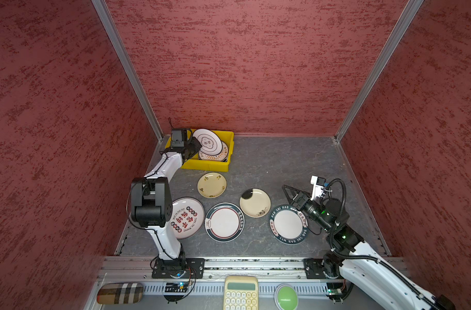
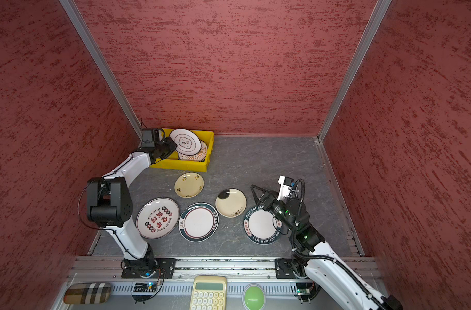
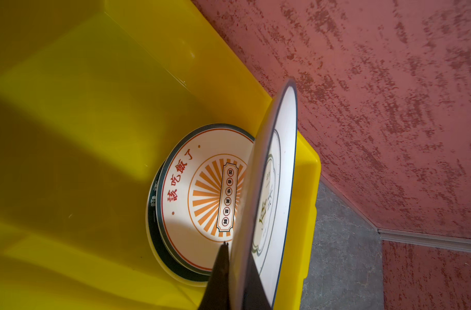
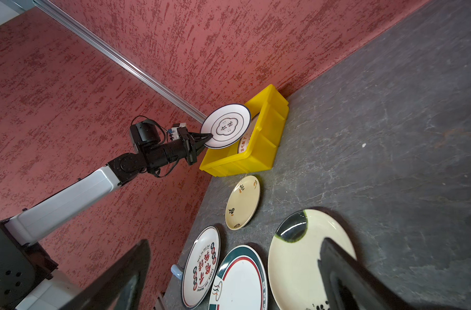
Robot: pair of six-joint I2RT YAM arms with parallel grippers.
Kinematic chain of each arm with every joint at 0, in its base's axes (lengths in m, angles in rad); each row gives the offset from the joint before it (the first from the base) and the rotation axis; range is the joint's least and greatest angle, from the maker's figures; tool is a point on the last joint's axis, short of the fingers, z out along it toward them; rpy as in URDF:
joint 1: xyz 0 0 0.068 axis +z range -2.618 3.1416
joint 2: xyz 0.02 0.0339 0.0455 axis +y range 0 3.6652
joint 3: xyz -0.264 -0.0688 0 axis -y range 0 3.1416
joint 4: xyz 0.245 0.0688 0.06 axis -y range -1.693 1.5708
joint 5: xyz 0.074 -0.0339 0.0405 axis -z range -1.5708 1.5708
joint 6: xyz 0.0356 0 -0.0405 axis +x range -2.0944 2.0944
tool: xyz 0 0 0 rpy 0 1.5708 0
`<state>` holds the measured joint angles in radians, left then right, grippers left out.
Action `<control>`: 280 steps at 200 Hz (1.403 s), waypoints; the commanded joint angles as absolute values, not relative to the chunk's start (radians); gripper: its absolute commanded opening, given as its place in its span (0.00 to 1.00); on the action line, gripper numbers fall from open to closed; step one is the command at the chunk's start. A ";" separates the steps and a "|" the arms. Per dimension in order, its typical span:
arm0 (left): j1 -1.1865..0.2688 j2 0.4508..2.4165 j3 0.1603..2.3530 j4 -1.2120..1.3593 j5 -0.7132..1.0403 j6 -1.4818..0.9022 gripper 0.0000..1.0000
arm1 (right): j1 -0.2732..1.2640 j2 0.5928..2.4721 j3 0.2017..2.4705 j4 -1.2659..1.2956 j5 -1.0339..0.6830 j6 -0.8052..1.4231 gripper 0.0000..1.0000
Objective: Place the plates into the plastic bin on the countertop
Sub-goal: 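Carry the white plate into the yellow bin with left gripper while right withdraws, then lower the white plate into the bin beside the sunburst plate, open left gripper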
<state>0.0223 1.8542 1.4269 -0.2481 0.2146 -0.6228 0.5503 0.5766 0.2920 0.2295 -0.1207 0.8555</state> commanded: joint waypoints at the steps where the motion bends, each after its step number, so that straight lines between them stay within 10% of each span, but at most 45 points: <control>1: 0.025 1.906 1.496 -0.281 0.235 -0.603 0.00 | 0.557 0.559 0.285 0.200 -0.090 0.862 0.99; 65: 0.014 2.031 1.609 -0.379 0.242 -0.573 0.00 | 0.557 0.555 0.279 0.191 -0.079 0.862 0.99; 95: 0.008 2.053 1.631 -0.398 0.245 -0.545 0.29 | 0.557 0.563 0.288 0.170 -0.071 0.862 0.99; 111: 0.003 2.057 1.637 -0.397 0.254 -0.527 0.19 | 0.557 0.571 0.300 0.132 -0.052 0.865 0.99; 135: 0.000 2.066 1.657 -0.412 0.263 -0.510 0.29 | 0.557 0.591 0.330 0.004 0.043 0.873 0.99; 195: -0.014 2.068 1.714 -0.488 0.252 -0.435 1.00 | 0.556 0.611 0.411 -0.185 0.115 0.853 0.99; 280: -0.070 1.999 1.735 -0.576 0.033 -0.314 0.99 | 0.525 0.667 0.424 -0.268 0.099 0.870 0.99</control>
